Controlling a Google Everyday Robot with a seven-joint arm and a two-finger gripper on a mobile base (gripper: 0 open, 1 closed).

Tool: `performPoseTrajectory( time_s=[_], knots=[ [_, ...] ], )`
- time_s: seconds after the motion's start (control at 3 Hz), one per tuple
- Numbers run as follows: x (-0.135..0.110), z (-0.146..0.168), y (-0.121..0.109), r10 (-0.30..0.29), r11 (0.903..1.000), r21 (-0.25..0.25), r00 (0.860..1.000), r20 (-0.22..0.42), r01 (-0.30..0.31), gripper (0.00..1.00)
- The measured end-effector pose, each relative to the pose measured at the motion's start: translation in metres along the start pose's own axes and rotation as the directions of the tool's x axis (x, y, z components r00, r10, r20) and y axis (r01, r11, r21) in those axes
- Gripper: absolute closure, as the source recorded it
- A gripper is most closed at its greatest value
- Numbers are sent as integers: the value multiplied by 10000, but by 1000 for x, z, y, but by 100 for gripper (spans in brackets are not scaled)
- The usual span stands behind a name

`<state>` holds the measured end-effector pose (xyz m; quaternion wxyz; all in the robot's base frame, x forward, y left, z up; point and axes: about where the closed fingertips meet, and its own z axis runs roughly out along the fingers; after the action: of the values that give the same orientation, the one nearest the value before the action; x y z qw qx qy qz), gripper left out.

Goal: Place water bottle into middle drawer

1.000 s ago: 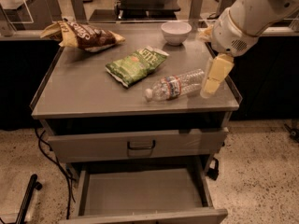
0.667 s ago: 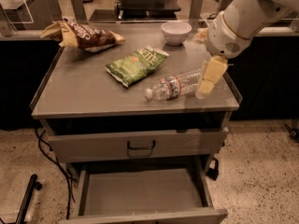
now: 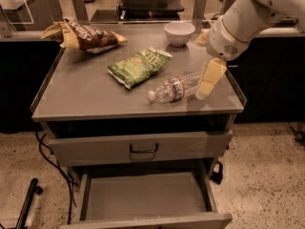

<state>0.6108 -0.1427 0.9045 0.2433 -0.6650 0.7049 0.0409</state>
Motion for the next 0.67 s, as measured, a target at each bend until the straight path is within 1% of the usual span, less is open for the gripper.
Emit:
performPoseTrajectory(
  time_s=[0.33, 0.67],
  knots=[
    [9, 10, -8, 142, 9999, -19, 9998, -125, -142, 0],
    [16, 20, -11, 213, 9997, -120, 9995, -241, -216, 0]
  ],
)
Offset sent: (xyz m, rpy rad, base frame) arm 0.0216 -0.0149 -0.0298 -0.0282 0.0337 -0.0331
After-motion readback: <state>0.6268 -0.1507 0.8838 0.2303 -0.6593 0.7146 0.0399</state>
